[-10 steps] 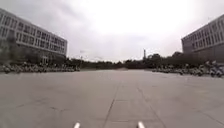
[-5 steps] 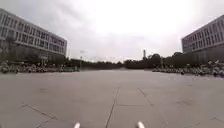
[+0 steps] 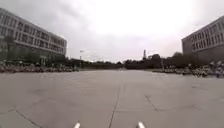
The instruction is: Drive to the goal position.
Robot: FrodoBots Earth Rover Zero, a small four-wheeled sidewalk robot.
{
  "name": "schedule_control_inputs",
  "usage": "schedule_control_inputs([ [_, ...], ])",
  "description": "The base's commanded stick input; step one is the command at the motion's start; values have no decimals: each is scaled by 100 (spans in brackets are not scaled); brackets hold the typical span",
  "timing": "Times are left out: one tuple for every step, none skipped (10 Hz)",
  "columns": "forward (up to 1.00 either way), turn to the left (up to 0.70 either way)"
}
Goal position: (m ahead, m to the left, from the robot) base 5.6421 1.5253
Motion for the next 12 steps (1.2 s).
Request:
schedule_control_inputs([
  [50,0],
  [50,1],
  [50,14],
  [50,23],
  [50,18],
  [50,7],
  [50,0],
  [50,0],
  [50,0],
  [50,0],
  [50,0],
  [50,0],
])
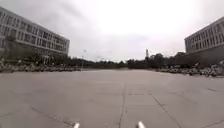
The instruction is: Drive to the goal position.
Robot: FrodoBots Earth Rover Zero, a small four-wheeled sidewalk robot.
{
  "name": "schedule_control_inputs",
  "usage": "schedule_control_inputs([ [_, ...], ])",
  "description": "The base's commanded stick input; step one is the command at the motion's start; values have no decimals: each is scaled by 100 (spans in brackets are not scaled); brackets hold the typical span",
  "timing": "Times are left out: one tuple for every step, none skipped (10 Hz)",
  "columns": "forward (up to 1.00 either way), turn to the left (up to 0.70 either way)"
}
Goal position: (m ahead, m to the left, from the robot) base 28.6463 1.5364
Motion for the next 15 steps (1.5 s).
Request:
schedule_control_inputs([
  [50,0],
  [50,0],
  [50,0],
  [50,0],
  [50,0],
  [50,0],
  [50,0],
  [50,0],
  [50,0],
  [50,0],
  [50,0],
  [50,0],
  [50,0],
  [50,0],
  [50,0],
])
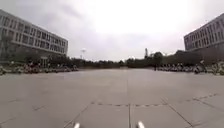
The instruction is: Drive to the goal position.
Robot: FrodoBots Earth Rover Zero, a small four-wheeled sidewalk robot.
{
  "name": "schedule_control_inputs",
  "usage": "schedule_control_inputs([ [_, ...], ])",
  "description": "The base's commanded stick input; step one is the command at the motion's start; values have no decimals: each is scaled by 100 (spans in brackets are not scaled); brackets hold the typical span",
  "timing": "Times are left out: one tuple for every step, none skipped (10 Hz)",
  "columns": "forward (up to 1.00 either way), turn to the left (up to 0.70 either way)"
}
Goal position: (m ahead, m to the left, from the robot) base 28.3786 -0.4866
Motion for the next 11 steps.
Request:
schedule_control_inputs([
  [50,0],
  [50,0],
  [50,0],
  [50,0],
  [50,0],
  [50,0],
  [50,0],
  [50,0],
  [50,0],
  [50,0],
  [50,0],
])
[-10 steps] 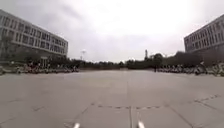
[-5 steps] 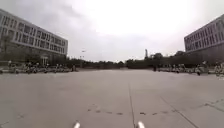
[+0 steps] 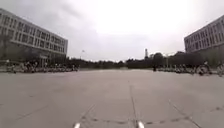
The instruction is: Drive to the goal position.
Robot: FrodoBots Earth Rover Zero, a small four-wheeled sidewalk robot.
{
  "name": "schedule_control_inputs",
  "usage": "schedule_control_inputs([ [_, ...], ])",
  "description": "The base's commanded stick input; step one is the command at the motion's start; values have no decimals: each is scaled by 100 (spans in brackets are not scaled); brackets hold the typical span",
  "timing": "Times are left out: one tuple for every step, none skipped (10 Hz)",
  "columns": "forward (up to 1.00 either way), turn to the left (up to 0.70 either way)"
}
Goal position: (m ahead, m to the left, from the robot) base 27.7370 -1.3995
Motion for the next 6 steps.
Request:
schedule_control_inputs([
  [50,0],
  [50,0],
  [50,0],
  [50,0],
  [50,0],
  [50,0],
])
